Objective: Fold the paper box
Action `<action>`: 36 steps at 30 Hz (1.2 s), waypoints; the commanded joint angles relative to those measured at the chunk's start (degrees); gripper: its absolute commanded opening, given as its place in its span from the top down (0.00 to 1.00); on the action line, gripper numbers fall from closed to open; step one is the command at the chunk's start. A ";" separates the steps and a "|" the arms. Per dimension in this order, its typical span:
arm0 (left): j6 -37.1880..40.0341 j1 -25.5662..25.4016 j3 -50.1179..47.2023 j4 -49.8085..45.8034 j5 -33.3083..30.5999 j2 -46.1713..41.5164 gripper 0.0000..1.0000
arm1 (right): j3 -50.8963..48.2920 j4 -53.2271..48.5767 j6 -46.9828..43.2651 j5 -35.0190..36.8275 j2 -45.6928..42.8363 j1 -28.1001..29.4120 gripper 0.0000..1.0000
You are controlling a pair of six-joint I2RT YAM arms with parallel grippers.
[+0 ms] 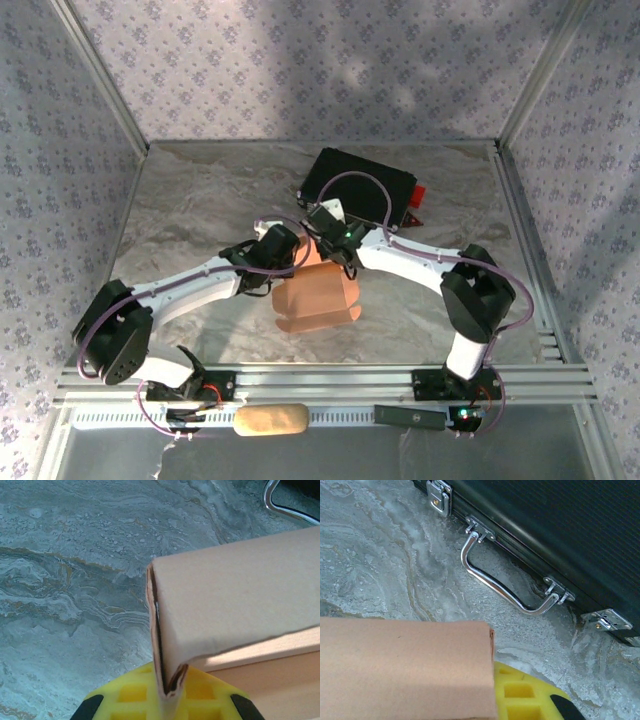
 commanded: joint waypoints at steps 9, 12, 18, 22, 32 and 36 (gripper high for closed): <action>-1.30 0.14 2.09 -1.63 -2.86 -1.08 1.00 | -7.62 3.24 -3.16 -5.56 -7.45 0.56 0.53; -1.08 0.09 2.20 -1.81 -2.90 -0.95 1.00 | -8.44 3.53 -3.97 -6.80 -10.41 0.73 0.46; -0.74 0.32 2.82 -2.45 -2.81 -0.91 1.00 | -16.43 11.90 -4.45 -16.11 -15.92 -3.39 0.44; -0.56 0.32 2.91 -2.29 -2.61 -0.56 1.00 | -18.25 15.15 -5.10 -19.15 -13.74 -4.40 0.46; 0.06 0.31 3.74 -2.36 -2.06 0.76 1.00 | -16.01 16.92 -4.06 -16.34 -6.89 -4.67 0.66; 0.19 0.37 3.67 -2.00 -1.83 1.07 1.00 | -14.83 16.38 -3.11 -13.87 -4.91 -4.11 0.71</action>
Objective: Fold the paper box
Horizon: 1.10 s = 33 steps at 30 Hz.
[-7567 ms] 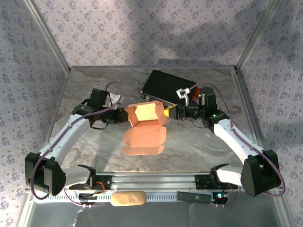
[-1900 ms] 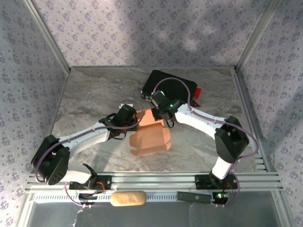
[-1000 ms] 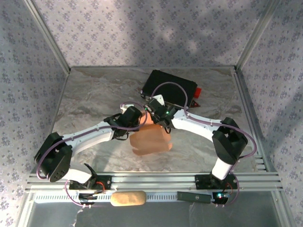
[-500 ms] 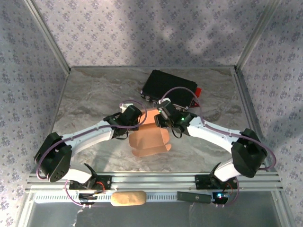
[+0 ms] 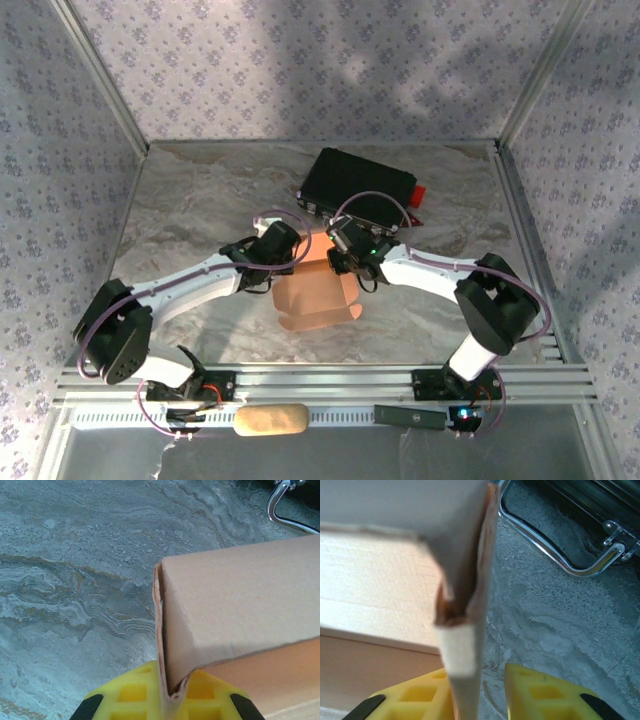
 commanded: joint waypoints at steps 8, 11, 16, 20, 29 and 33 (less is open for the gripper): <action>1.01 0.80 1.71 0.05 0.24 1.25 1.00 | -0.95 2.49 1.59 -2.56 -2.82 -0.43 0.49; 1.19 1.51 1.37 0.23 1.20 1.25 1.00 | -2.69 3.59 -1.34 -11.77 -6.55 -2.39 0.44; 1.70 2.94 1.67 -0.22 3.58 1.41 1.00 | -8.22 7.11 -3.55 -23.60 -10.23 -6.88 0.43; 2.63 3.72 2.25 -0.37 5.68 2.13 1.00 | -11.38 11.76 -6.12 -32.40 -9.41 -10.86 0.46; 3.66 4.79 2.92 -0.72 6.98 3.05 1.00 | -8.93 12.43 -9.03 -35.63 -4.86 -14.25 0.61; 3.82 4.92 3.24 -0.82 7.02 3.21 1.00 | -7.87 12.34 -9.32 -34.82 -1.87 -13.88 0.63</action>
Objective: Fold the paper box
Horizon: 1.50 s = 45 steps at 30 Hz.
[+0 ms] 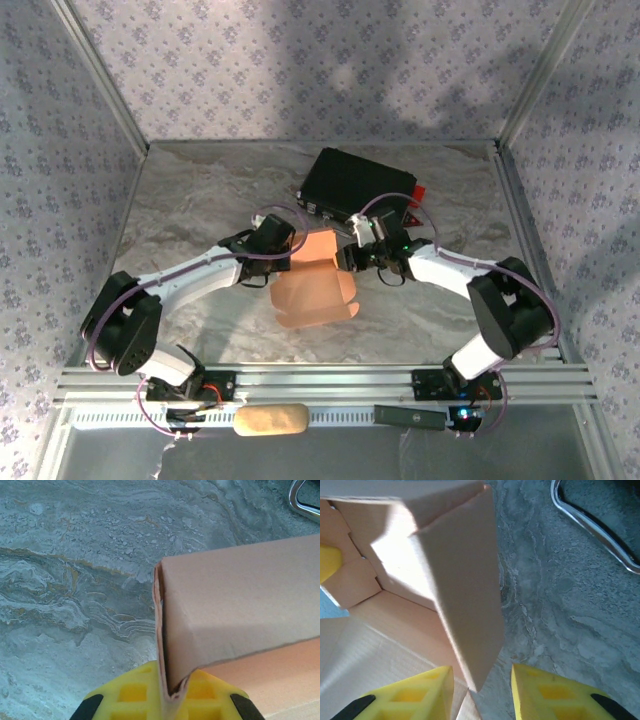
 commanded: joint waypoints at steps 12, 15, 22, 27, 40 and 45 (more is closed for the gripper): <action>1.32 0.30 2.45 -0.52 1.29 0.51 1.00 | 2.82 1.77 -1.01 -0.38 4.75 0.85 0.76; 1.42 0.30 2.45 -0.52 1.38 0.50 1.00 | 4.06 1.25 -1.06 0.86 5.77 1.60 0.79; 1.71 0.25 2.87 -0.52 1.82 0.85 1.00 | 6.25 -0.41 -0.29 7.95 7.18 4.16 0.79; 1.71 0.30 2.77 -0.58 1.66 0.86 1.00 | 6.91 -0.45 1.39 14.04 8.20 5.35 0.80; 1.73 0.28 2.59 -0.34 1.82 1.10 1.00 | 8.39 -0.10 4.71 24.35 9.85 8.31 0.72; 1.93 0.32 2.69 -0.60 1.82 1.02 1.00 | 7.97 0.48 5.09 25.93 8.98 8.14 0.71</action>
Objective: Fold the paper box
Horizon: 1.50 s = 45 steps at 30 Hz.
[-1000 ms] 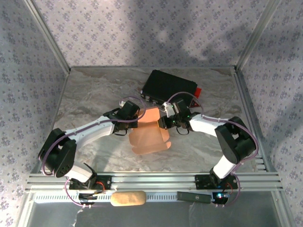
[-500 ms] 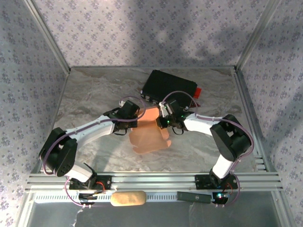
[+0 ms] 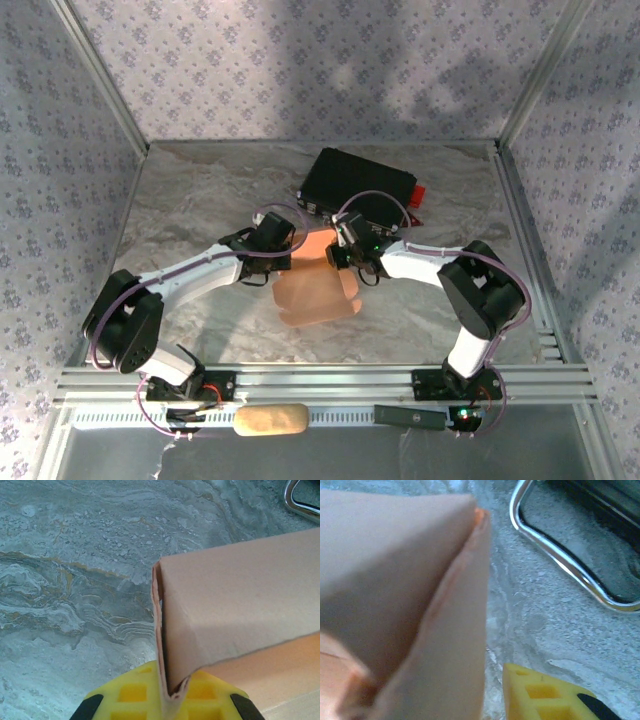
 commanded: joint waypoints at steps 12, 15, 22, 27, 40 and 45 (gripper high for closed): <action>0.87 -0.24 0.57 3.13 -0.09 1.14 0.98 | 4.97 -8.81 6.79 9.71 0.43 3.44 1.00; 0.76 -0.19 -0.30 5.80 -0.17 2.44 0.83 | 5.42 -10.77 7.83 10.52 1.00 4.04 1.00; -0.05 -0.19 -3.59 11.44 1.12 5.84 0.80 | 5.84 -11.51 8.83 10.13 1.00 4.05 1.00; -0.48 -0.61 -5.24 13.33 -0.44 6.01 0.89 | 6.94 -12.75 9.07 10.29 0.93 3.96 1.00; -7.51 -9.02 0.58 2.12 -22.51 11.33 1.00 | 9.98 -18.05 13.79 11.59 2.24 5.19 1.00; -6.59 -10.03 0.00 4.87 -21.10 11.52 0.90 | 10.07 -18.18 13.75 11.10 2.26 5.11 1.00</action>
